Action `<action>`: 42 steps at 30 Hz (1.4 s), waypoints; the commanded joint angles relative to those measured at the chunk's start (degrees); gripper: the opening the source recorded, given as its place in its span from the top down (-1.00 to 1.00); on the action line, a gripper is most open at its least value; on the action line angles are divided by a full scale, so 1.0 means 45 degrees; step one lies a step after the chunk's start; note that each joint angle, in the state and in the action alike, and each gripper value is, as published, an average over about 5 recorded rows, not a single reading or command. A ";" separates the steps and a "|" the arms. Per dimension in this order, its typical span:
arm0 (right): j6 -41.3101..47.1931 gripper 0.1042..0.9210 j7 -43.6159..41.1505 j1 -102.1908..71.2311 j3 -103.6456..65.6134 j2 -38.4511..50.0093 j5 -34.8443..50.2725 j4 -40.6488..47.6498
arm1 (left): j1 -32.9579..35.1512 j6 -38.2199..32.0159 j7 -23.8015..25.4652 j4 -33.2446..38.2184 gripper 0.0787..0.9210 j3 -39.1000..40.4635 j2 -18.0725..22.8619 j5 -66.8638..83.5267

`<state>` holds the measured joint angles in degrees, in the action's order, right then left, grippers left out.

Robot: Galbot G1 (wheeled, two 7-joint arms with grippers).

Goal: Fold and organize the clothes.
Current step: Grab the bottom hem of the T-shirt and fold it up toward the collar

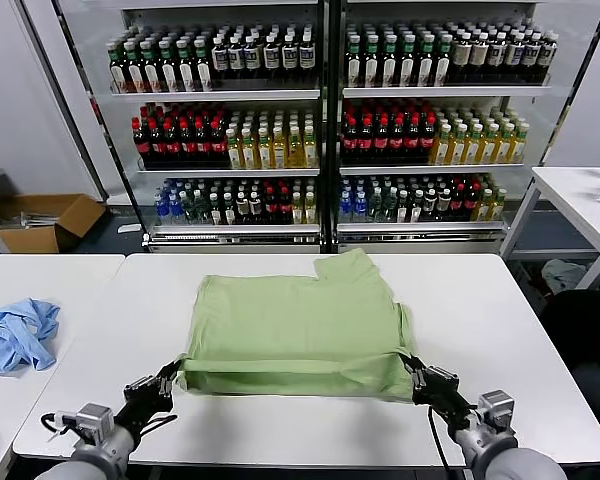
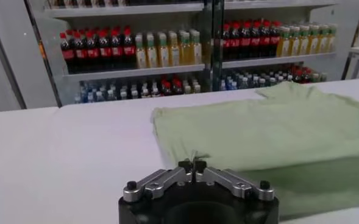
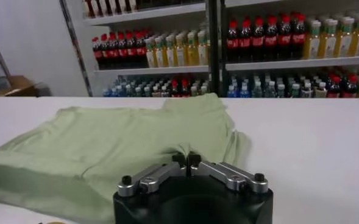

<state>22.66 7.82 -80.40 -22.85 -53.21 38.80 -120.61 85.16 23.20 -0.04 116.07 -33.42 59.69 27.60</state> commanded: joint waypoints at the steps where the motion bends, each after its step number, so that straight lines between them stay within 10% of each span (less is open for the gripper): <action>1: 0.0121 0.97 0.0223 0.1146 0.0643 -0.0118 -0.0130 0.0783 | -0.2177 -0.0074 0.0168 -0.1685 0.97 0.0673 -0.0042 0.0005; 19: 0.0420 0.92 0.0360 0.2571 0.1944 -0.0760 -0.1139 0.2879 | -0.2524 0.0958 0.0181 -0.2960 0.97 0.1461 -0.0076 -0.1539; 42: 0.0650 -0.65 0.0795 -0.0577 0.0236 -0.0701 -0.1189 0.0573 | 0.0224 0.0564 -0.0434 0.0276 -0.47 0.0494 0.0221 0.0387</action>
<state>25.40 10.95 -77.74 -20.51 -55.49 34.08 -114.85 80.83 25.20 -1.46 112.21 -31.37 59.00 26.32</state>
